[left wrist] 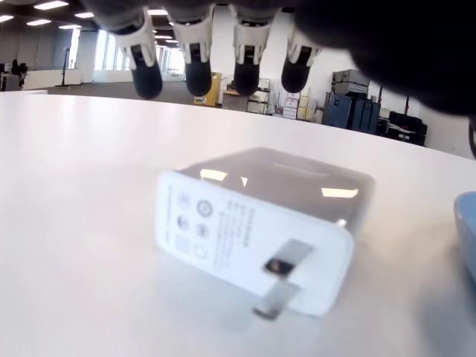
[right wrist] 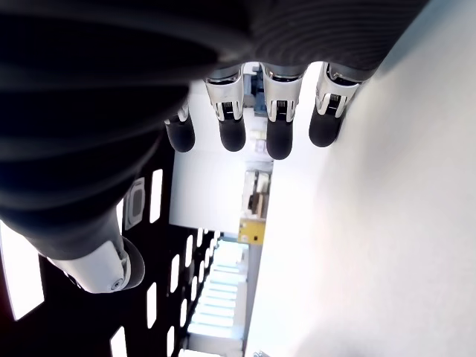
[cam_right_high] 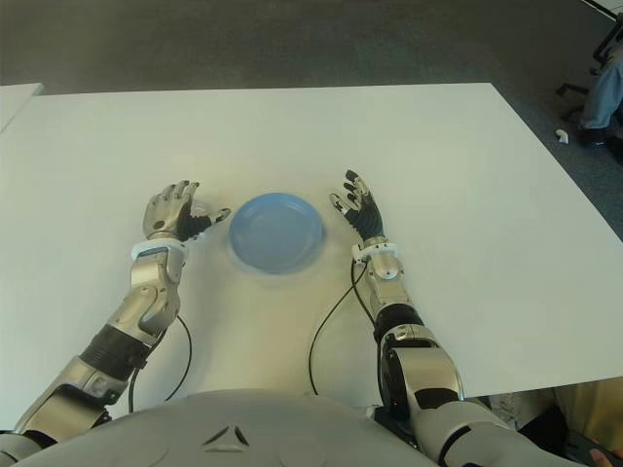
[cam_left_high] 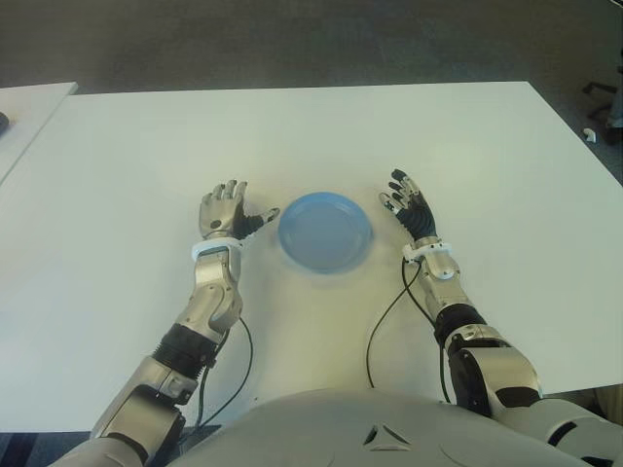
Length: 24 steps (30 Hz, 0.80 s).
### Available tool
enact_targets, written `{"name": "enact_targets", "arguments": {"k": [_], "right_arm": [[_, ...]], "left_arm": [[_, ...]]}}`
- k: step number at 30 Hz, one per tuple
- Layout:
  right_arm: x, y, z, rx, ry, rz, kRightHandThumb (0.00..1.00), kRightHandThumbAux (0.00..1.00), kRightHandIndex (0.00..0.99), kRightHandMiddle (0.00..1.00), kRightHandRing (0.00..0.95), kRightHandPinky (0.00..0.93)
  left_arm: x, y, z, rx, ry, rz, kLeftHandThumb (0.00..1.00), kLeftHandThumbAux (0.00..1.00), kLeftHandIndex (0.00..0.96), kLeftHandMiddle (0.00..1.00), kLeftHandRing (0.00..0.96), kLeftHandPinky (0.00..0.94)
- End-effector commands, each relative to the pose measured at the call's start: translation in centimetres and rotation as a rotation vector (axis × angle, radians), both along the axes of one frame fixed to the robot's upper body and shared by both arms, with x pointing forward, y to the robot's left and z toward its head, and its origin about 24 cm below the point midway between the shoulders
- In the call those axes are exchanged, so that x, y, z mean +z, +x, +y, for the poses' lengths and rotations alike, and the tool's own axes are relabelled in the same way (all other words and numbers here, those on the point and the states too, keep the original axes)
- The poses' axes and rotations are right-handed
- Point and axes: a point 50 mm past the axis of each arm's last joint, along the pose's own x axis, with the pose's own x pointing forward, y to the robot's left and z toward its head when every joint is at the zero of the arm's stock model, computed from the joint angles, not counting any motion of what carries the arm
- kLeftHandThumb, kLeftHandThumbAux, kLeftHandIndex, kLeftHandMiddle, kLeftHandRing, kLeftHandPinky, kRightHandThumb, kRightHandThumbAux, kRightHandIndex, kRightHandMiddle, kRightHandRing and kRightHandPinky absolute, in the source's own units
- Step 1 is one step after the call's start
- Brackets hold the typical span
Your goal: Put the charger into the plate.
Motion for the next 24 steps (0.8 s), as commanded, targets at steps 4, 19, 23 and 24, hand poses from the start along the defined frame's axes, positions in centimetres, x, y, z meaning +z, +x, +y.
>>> {"name": "enact_targets", "arguments": {"k": [4,19,23,24], "right_arm": [[-1.5,-0.8,0.0,-0.008,0.013,0.087,0.146,0.606,0.0,0.078,0.08,0.07],[-1.4,-0.7,-0.2,-0.009,0.017,0.087,0.154,0.624,0.0,0.073,0.075,0.066],[-1.4,-0.7,-0.2,-0.011,0.02,0.081,0.151,0.628,0.0,0.073,0.075,0.067],[-1.3,-0.7,-0.2,-0.011,0.021,0.08,0.15,0.627,0.0,0.073,0.075,0.067]], "left_arm": [[0.1,-0.7,0.5,0.006,0.028,0.041,0.084,0.181,0.0,0.0,0.0,0.0],[0.0,-1.9,1.2,0.009,0.105,0.155,0.071,0.216,0.0,0.006,0.0,0.0],[-1.4,-2.2,1.3,0.025,0.119,0.189,0.088,0.23,0.0,0.017,0.0,0.0],[-1.8,-2.2,1.4,0.028,0.124,0.196,0.092,0.233,0.0,0.019,0.0,0.0]]}}
